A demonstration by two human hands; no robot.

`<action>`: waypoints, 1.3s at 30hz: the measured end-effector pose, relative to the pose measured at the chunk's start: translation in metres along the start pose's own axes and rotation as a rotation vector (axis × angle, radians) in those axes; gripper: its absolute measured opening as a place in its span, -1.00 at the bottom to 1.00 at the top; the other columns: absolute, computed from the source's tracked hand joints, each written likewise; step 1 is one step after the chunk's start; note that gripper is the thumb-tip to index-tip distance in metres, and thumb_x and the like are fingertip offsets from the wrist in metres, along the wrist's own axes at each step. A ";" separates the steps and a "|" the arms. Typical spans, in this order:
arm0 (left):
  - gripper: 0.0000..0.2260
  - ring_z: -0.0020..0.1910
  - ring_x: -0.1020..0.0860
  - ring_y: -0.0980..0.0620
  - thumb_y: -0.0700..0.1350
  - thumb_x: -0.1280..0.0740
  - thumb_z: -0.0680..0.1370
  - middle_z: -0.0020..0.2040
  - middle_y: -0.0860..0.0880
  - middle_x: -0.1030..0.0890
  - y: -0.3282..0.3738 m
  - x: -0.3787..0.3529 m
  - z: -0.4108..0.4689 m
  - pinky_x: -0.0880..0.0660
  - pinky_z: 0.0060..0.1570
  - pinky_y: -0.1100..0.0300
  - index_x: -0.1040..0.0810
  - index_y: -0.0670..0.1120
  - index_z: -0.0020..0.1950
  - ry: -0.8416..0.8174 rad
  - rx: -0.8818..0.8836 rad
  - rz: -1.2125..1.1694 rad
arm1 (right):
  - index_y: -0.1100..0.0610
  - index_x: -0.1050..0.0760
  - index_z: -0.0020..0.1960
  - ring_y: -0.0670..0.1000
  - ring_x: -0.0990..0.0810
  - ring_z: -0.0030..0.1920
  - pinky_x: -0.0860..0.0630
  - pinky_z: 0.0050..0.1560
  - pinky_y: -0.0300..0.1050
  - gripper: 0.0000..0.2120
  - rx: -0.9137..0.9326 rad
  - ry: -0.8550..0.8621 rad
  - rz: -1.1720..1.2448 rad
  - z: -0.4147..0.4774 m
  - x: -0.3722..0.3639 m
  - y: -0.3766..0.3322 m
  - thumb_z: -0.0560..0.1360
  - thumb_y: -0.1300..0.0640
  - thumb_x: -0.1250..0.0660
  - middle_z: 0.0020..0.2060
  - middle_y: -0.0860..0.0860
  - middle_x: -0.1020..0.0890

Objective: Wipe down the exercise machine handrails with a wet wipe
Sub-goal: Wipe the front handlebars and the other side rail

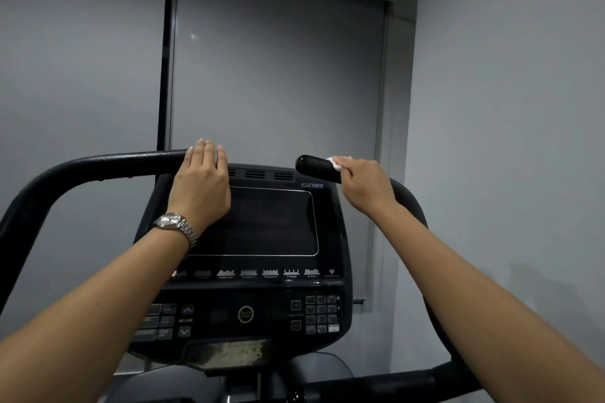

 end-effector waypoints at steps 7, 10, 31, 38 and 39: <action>-0.46 0.35 -0.30 -0.40 -0.19 -0.31 0.39 0.29 -0.46 -0.37 0.005 -0.004 -0.002 -0.20 0.38 -0.19 -0.36 -0.41 0.31 -0.034 0.022 -0.004 | 0.02 -0.38 0.41 0.07 -0.41 0.37 -0.36 0.36 0.09 -0.56 0.110 -0.060 0.035 -0.011 -0.011 -0.023 0.57 0.23 -0.08 0.37 -0.01 -0.45; -0.46 0.36 -0.29 -0.40 -0.18 -0.31 0.39 0.30 -0.46 -0.36 0.005 -0.005 -0.003 -0.18 0.39 -0.19 -0.36 -0.41 0.32 -0.041 0.026 -0.001 | 0.09 -0.48 0.31 0.16 -0.58 0.15 -0.50 0.15 0.09 -0.63 0.067 -0.018 -0.017 -0.009 0.001 -0.012 0.57 0.23 -0.09 0.19 0.09 -0.61; -0.39 0.42 -0.23 -0.31 -0.03 -0.32 0.46 0.37 -0.38 -0.31 0.000 -0.001 -0.004 -0.14 0.44 -0.11 -0.29 -0.36 0.40 -0.052 -0.022 0.019 | 0.19 -0.51 0.28 0.18 -0.51 0.26 -0.61 0.07 0.04 -0.57 0.711 -0.040 -0.392 -0.032 -0.012 -0.033 0.43 0.39 -0.36 0.35 0.10 -0.47; -0.40 0.38 -0.28 -0.35 -0.06 -0.38 0.42 0.32 -0.41 -0.35 0.001 -0.003 -0.003 -0.19 0.40 -0.15 -0.35 -0.39 0.34 -0.056 -0.018 -0.006 | 0.27 -0.40 0.37 0.24 -0.36 0.39 -0.38 0.32 0.11 -0.49 0.806 -0.038 -0.558 -0.032 -0.022 -0.037 0.44 0.46 -0.20 0.41 0.13 -0.39; -0.40 0.37 -0.28 -0.36 -0.08 -0.38 0.42 0.31 -0.42 -0.36 0.002 -0.002 -0.003 -0.20 0.40 -0.15 -0.36 -0.40 0.33 -0.055 -0.017 -0.013 | 0.27 -0.40 0.38 0.24 -0.37 0.39 -0.38 0.32 0.11 -0.49 0.799 -0.038 -0.571 -0.033 -0.020 -0.037 0.44 0.45 -0.15 0.41 0.13 -0.39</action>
Point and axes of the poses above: each hand's wrist, its own z-axis towards the middle knuckle, its own x-axis out of the back of the hand, y = z × x, the point moved 8 cm from there along z, towards the middle knuckle
